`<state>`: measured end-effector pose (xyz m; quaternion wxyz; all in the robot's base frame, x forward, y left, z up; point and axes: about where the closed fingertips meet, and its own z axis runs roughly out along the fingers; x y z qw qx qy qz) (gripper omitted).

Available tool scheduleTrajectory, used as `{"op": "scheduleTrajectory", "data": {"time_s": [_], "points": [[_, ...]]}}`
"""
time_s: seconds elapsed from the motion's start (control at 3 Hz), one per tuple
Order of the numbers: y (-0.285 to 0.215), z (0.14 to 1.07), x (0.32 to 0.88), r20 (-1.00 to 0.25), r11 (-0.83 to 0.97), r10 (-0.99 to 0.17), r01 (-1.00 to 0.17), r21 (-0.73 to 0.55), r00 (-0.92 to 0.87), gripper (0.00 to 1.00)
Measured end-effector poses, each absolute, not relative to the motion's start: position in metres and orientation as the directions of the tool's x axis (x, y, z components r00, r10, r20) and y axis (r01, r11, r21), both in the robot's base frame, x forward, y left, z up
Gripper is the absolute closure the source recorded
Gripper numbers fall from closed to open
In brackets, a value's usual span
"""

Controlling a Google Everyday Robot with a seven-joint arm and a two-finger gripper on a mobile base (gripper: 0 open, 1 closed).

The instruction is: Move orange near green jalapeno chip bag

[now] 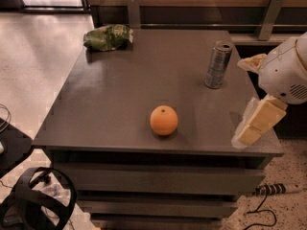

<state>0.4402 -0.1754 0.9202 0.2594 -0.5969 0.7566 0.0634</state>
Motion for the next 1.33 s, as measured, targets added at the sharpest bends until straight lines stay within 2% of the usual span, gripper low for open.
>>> {"op": "scheduleTrajectory", "data": {"time_s": [0.67, 1.33], "points": [[-0.129, 0.865, 0.463, -0.691, 0.273, -0.716, -0.951, -0.143, -0.102, 0.00], [-0.098, 0.842, 0.477, -0.800, 0.233, -0.596, -0.968, -0.089, -0.070, 0.00]]}}
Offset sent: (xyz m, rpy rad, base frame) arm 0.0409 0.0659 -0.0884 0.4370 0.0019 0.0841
